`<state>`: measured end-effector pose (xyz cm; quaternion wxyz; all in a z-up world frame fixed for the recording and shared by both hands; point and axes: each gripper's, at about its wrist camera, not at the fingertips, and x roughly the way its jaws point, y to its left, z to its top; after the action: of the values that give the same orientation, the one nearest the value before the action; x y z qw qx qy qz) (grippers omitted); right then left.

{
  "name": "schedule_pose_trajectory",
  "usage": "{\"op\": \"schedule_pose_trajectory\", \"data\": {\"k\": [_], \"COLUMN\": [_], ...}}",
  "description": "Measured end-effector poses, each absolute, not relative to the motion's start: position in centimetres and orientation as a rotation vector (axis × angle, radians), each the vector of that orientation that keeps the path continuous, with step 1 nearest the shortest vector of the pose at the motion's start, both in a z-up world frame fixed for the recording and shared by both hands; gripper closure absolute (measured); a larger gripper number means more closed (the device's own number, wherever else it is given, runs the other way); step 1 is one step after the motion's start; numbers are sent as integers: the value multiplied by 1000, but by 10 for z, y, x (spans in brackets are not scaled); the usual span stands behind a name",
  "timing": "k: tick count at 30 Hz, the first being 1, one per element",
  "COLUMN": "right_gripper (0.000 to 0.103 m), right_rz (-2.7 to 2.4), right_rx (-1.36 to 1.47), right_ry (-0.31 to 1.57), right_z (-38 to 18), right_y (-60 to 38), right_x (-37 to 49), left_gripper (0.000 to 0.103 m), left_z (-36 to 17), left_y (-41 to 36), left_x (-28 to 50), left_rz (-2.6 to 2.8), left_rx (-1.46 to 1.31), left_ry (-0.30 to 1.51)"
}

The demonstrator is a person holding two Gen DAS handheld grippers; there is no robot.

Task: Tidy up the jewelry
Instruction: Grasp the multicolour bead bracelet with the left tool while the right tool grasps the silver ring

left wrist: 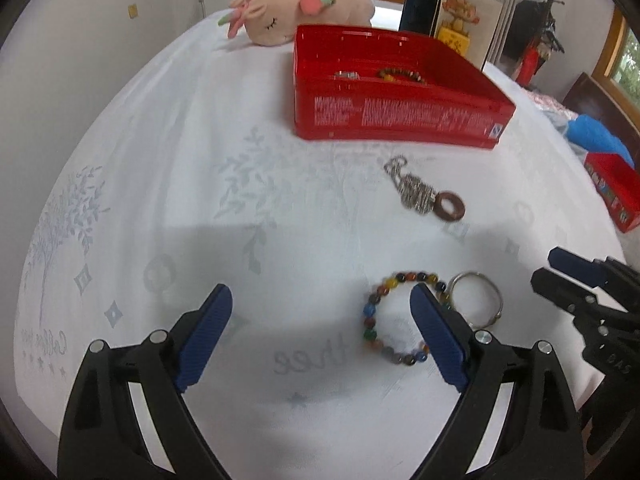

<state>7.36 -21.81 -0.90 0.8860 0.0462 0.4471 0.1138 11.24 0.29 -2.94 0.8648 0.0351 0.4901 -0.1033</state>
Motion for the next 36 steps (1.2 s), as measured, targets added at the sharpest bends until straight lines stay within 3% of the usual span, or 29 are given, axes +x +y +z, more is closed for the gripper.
{"op": "schedule_pose_trajectory", "data": {"k": [7, 11, 13, 15, 17, 19, 23, 25, 36], "right_gripper": [60, 60, 60, 60, 67, 69, 70, 70, 74], "right_rz": [239, 265, 284, 312, 337, 352, 341, 363, 322], "right_rx": [104, 109, 115, 131, 147, 167, 168, 196, 265], "right_ry": [933, 944, 959, 993, 1023, 1056, 1100, 1129, 1194], "right_z": [-9, -10, -12, -15, -18, -21, -22, -25, -35], "right_y": [-218, -217, -216, -215, -214, -215, -213, -211, -196], "right_x": [72, 72, 73, 75, 76, 79, 83, 86, 95], "left_gripper": [19, 33, 34, 42, 59, 70, 89, 94, 97], "left_z": [-45, -55, -58, -58, -57, -57, -56, -56, -54], "left_y": [-7, -13, -15, -15, -14, -12, -7, -4, -2], "left_x": [111, 113, 112, 110, 110, 111, 112, 113, 113], "left_rz": [-252, -271, -269, -275, -271, -265, -255, -254, -270], "left_rx": [105, 127, 147, 156, 159, 160, 158, 144, 120], "left_ry": [1082, 1126, 1120, 1113, 1109, 1107, 1101, 1103, 1104]}}
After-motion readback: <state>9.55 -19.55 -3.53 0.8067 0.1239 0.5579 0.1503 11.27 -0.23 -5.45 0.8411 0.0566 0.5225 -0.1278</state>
